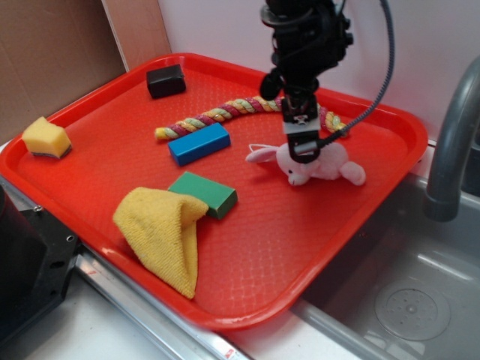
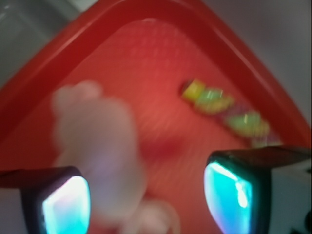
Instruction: Grab the pink bunny.
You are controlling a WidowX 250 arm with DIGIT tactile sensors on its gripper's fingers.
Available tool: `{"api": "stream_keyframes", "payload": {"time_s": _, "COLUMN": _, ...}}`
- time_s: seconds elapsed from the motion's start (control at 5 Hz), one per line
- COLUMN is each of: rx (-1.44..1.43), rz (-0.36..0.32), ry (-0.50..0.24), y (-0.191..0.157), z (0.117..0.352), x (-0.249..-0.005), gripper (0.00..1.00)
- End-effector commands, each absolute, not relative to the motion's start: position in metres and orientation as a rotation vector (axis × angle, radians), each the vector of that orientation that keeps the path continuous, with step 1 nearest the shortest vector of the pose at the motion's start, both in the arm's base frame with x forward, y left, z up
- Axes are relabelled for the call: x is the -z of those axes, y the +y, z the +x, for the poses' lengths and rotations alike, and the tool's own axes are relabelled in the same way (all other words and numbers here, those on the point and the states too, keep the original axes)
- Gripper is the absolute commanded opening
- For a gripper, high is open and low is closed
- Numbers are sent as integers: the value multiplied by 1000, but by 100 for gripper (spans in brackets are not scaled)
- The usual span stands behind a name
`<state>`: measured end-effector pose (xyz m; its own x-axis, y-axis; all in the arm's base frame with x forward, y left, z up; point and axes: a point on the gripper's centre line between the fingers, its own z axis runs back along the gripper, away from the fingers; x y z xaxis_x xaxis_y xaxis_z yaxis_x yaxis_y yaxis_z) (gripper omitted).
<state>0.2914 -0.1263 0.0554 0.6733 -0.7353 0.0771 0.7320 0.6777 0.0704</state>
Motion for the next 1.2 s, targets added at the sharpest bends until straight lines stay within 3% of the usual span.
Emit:
{"api": "stream_keyframes", "payload": {"time_s": 0.0, "rx": 950, "rz": -49, "ry": -59, "y": -123, "z": 323, "x": -36, "gripper": 100}}
{"api": "stream_keyframes", "payload": {"time_s": 0.6, "rx": 846, "rz": 8, "ry": -222, "y": -103, "z": 270, "x": -117, "gripper": 100}}
{"api": "stream_keyframes", "payload": {"time_s": 1.0, "rx": 907, "rz": 11, "ry": -157, "y": -118, "z": 265, "x": -91, "gripper": 100}}
